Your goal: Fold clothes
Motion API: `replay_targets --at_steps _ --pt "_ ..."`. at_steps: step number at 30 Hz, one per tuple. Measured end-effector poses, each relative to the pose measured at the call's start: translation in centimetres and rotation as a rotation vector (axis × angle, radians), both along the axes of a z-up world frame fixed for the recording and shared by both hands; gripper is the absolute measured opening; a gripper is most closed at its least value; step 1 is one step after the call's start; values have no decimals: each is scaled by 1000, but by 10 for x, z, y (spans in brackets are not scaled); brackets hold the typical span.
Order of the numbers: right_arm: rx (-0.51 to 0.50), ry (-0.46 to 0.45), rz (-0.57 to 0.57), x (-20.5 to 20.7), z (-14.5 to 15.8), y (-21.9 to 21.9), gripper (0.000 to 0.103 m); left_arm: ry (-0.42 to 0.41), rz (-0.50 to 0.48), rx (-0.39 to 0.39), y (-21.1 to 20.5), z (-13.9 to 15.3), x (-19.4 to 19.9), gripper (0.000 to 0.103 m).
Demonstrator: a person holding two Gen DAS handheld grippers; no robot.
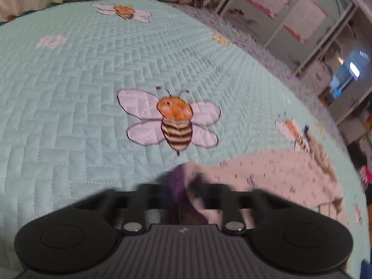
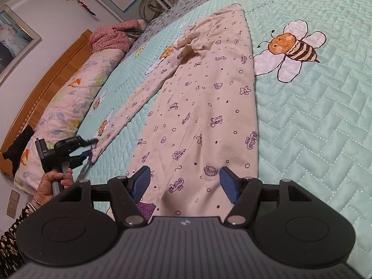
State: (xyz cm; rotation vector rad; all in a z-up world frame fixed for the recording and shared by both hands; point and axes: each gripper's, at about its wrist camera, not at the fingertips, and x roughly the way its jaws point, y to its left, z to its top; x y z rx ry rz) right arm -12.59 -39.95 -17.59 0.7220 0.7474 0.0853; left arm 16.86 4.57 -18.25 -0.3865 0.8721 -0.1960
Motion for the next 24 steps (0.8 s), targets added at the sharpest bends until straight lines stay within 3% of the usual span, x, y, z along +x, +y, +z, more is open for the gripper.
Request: replay_targets --at_steps 5,9,13,17,19,21,22,24 --pt "6 -4 -25 -9 0 -8 67 -72 -11 139 -35 28 3 2" --pt "7 -9 -60 -22 4 -18 67 -229 -87 172 -72 84 -8 2" --pt "26 -6 -110 -37 6 -32 67 -421 -282 212 -128 154 -46 2" --pt "45 -14 -151 -55 8 -43 67 -604 -590 219 -185 208 -131 2" --pt "48 -16 -167 -65 8 -48 67 -656 -772 254 -210 209 -183 2" --pt "53 -15 -183 -75 6 -52 67 -675 -967 371 -237 184 -228 4" --pt "60 -8 -190 -80 4 -54 67 -666 -1054 430 -250 166 -247 5" --pt "83 14 -202 -87 -3 -59 67 -554 -1212 495 -271 120 -270 9"
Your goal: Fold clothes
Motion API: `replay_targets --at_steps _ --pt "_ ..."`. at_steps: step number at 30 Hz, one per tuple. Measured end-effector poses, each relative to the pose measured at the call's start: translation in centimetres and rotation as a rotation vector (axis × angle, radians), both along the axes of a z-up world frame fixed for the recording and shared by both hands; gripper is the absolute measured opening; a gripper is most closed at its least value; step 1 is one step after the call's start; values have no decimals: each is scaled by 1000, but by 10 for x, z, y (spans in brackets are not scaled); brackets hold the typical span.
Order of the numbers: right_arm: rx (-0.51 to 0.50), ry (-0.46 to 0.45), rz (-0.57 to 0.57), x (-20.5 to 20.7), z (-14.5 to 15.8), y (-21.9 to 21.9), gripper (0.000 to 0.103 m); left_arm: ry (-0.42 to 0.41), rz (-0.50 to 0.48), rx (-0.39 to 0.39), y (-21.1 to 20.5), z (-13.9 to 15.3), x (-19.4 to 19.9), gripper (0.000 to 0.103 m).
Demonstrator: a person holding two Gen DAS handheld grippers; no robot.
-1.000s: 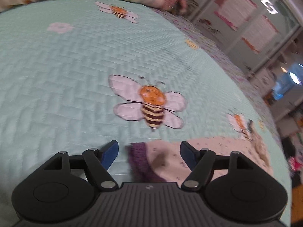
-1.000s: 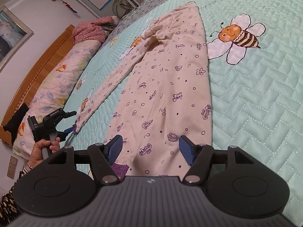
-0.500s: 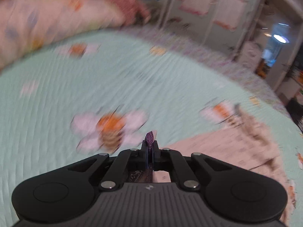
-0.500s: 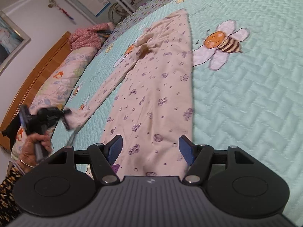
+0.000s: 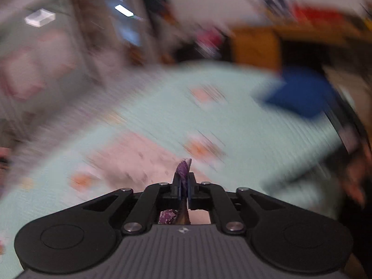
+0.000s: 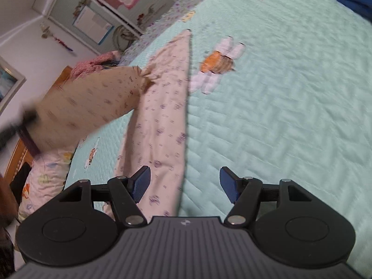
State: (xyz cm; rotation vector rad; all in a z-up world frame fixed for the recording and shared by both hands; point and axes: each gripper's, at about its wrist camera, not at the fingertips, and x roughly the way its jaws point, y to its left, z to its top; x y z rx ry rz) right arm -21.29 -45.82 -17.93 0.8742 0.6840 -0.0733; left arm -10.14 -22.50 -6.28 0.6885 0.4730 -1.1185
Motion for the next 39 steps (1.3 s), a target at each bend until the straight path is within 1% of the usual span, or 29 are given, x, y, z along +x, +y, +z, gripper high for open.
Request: replay_targets --at_steps 1,2,4,5,6,7,8,9,10,11,13,15,17,20,22,24,27,29,32,35,37,39 --pt "13 10 -1 -2 -3 -1 67 1 -26 70 -8 -23 -9 10" --pt "19 6 -2 -3 -4 -2 67 -28 -15 112 -12 -42 -15 10" --pt "31 -1 -5 -5 -5 -3 67 -70 66 141 -15 -68 -16 14" --pt "37 -5 -6 -6 -6 -4 67 -44 121 120 -11 -71 -11 14" --pt "43 -9 -6 -6 -6 -4 67 6 182 67 -5 -68 -6 23" --pt "48 -17 -1 -6 -5 -4 67 64 240 -6 6 -61 -2 39" --pt "55 -26 10 -5 -4 -4 67 123 298 -79 16 -55 2 46" --pt "63 -37 22 -2 -4 -2 67 177 355 -152 26 -49 6 59" --pt "72 -47 36 1 -3 -1 67 221 410 -224 36 -43 10 64" --pt "90 -58 48 5 -3 1 67 266 460 -282 46 -39 13 65" --pt "155 -77 71 16 -6 4 67 362 547 -365 60 -40 18 65" --pt "215 -76 81 28 -10 7 67 454 632 -443 73 -42 22 65" --pt "229 -54 92 41 -12 12 67 529 702 -481 82 -51 26 65" --pt "225 -24 95 54 -16 17 67 637 779 -480 92 -67 33 65" --pt "242 -20 98 60 -17 18 67 665 805 -478 100 -74 34 65" --pt "240 -13 99 65 -15 18 67 662 834 -469 109 -78 33 65" --pt "208 -49 83 66 1 14 67 704 855 -493 120 -84 37 65" --pt "181 -70 101 69 12 13 67 723 859 -511 129 -86 38 65" --pt "196 -42 133 82 9 15 67 743 855 -526 137 -88 38 65" --pt "172 -7 142 95 -2 19 66 770 847 -540 138 -90 43 65" --pt "189 10 166 101 -10 24 60 780 841 -542 139 -91 44 65" --pt "174 25 187 104 -14 30 49 784 841 -541 141 -92 46 65"
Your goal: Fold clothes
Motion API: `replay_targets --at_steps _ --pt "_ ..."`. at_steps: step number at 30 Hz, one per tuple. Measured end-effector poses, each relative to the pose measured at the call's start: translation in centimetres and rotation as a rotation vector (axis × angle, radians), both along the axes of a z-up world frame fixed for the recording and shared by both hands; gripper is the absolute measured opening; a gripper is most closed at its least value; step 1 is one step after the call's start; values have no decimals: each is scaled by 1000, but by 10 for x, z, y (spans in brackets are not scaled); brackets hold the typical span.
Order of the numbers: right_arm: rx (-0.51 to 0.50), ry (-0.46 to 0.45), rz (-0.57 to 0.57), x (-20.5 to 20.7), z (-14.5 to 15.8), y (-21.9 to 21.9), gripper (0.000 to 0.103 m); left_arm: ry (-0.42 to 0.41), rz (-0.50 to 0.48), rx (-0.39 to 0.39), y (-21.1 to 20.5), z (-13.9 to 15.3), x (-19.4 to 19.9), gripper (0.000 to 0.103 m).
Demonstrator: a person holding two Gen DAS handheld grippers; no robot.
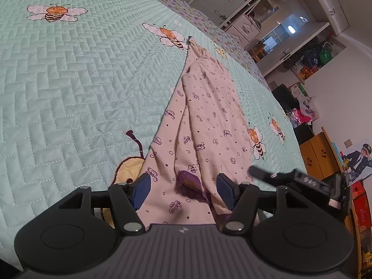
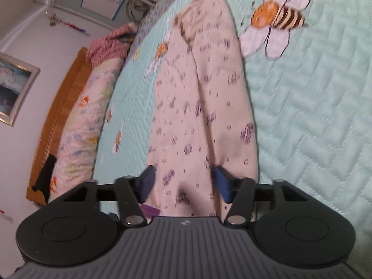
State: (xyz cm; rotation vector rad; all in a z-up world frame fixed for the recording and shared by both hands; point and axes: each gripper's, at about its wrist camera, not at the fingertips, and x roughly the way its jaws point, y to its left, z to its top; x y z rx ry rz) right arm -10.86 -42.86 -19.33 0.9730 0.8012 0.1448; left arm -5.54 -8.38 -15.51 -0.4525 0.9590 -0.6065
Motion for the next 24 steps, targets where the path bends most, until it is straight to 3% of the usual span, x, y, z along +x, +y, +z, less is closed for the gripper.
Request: replay_targets --at_steps 2,5,10,14,19,24 --pt "-33 8 20 1 0 5 39 10 5 0 1 -2 2 66" --pt "-45 -1 37 2 3 8 0 26 13 0 2 -4 4 66" --pt "-30 -83 -29 -15 20 -4 0 -48 -34 43 -4 5 -3 68" --pt "-95 -14 -54 -20 8 -13 0 -62 -73 70 -15 7 -6 70" --pt "-38 -4 -71 -23 -10 -18 4 -23 -44 73 -25 3 1 70" --pt "42 -19 -72 -27 -19 -21 9 -71 -52 108 -40 6 4 70"
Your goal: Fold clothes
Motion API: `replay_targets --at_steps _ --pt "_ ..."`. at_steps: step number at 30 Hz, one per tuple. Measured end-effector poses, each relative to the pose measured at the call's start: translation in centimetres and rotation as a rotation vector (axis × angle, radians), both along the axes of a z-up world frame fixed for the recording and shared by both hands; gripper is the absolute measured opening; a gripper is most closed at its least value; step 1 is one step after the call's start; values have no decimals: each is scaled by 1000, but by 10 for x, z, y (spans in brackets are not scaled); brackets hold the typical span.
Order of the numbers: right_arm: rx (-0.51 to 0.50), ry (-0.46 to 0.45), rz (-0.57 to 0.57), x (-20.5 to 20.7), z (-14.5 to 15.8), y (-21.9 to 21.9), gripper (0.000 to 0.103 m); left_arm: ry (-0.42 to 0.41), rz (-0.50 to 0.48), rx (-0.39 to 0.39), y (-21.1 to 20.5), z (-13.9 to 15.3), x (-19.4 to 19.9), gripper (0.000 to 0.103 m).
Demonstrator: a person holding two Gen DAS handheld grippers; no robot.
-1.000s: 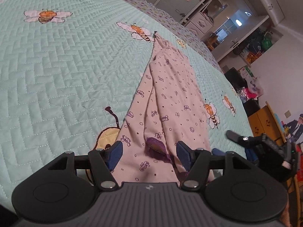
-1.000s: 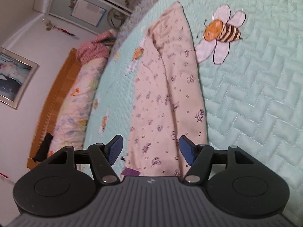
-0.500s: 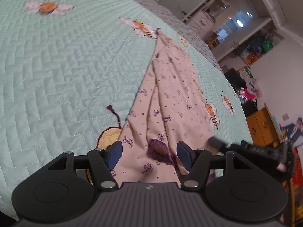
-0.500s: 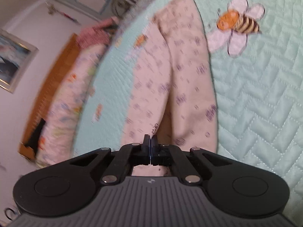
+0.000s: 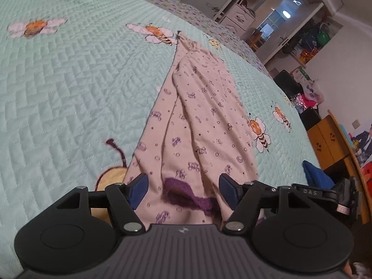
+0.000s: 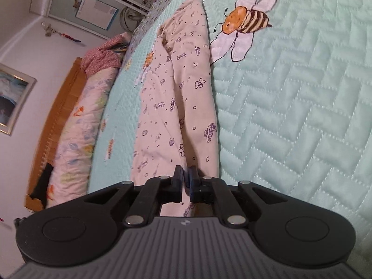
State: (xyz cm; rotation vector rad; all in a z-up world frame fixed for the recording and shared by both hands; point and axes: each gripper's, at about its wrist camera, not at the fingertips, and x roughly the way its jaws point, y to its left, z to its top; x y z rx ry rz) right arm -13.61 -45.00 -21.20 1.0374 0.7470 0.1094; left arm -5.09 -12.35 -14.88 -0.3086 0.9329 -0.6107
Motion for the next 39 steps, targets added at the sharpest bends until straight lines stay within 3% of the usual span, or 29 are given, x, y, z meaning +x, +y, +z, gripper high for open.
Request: replay_targets --at_steps 4,8,14,17,19,24,28,34,39 --pt "12 -17 19 -3 -1 0 12 -54 -43 51 -16 -1 1 70" --pt "21 -16 22 -5 -3 -1 14 -39 -63 78 -24 -11 4 67" --pt "10 -18 31 -4 -3 -1 15 61 -15 1 -12 -23 11 66" --pt "21 -13 25 -4 -5 -1 15 89 4 -37 -4 -26 15 61" --pt "24 -13 22 -5 -6 -2 14 80 7 -22 -2 -27 14 36" --pt "16 -12 26 -4 -6 -1 15 89 -1 -45 4 -27 13 2" --pt "15 -12 27 -3 -4 -3 15 90 -25 -103 8 -9 5 2" --pt "26 -13 26 -3 -7 -4 15 129 -17 12 12 -21 6 2" --pt "36 -17 39 -1 -9 -7 16 122 -35 33 5 -26 7 2"
